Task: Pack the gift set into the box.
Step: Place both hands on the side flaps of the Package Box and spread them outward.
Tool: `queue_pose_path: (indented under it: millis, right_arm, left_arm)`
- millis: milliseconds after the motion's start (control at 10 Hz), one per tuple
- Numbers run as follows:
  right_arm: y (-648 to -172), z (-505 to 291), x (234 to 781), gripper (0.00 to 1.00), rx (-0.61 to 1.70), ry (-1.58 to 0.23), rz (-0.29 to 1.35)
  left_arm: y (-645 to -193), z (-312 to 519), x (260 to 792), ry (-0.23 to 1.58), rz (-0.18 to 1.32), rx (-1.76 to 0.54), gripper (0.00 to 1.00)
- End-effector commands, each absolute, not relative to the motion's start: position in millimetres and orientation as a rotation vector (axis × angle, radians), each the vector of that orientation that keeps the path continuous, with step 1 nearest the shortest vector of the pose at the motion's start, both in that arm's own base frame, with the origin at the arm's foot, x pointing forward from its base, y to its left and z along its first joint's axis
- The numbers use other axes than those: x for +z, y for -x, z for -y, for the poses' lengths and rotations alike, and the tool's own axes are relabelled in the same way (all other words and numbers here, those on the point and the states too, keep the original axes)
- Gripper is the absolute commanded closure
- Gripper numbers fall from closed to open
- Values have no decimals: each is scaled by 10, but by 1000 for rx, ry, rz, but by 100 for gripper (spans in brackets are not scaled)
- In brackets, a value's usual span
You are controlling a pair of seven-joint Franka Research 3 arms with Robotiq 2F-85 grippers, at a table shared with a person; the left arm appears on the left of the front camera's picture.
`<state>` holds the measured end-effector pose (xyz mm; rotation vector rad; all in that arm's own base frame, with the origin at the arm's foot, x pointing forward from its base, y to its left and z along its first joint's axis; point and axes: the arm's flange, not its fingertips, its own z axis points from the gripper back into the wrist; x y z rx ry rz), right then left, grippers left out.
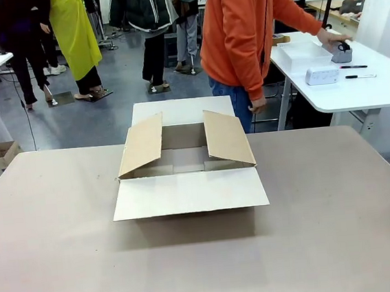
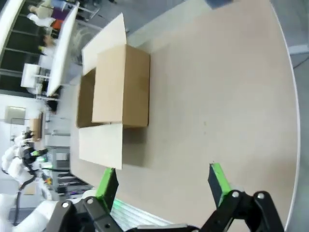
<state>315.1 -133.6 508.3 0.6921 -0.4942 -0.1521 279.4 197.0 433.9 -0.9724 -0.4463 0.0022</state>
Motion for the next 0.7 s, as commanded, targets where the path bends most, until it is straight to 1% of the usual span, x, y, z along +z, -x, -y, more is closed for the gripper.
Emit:
queue_pose_path:
  millis: [0,100,200,300,400,500,600]
  right_arm:
    - [-3269,140,5662,0,-88,-428,594]
    - [-3318,-536,5810,0,27,-328,641]
    - [-3349,-1281,5783,0,177,-264,722]
    - [-3298,-1779,5700,0,245,-214,811]
    - [-3186,-2139,5600,0,313,-163,873]
    - [-3078,-2310,5449,0,399,-109,821]
    - [-3035,-2173,5331,0,436,-82,711]
  left_arm:
    - [-3111,-870,4925,825,450,-110,0]
    - [-3297,-163,5187,732,421,-179,0]
    - [-3488,557,5333,658,353,-276,0]
    - [-3568,1041,5392,607,319,-327,0]
    - [-3582,1420,5464,535,323,-371,0]
    - [-3559,1537,5470,469,290,-363,0]
    - [-3213,1352,5458,608,348,-361,0]
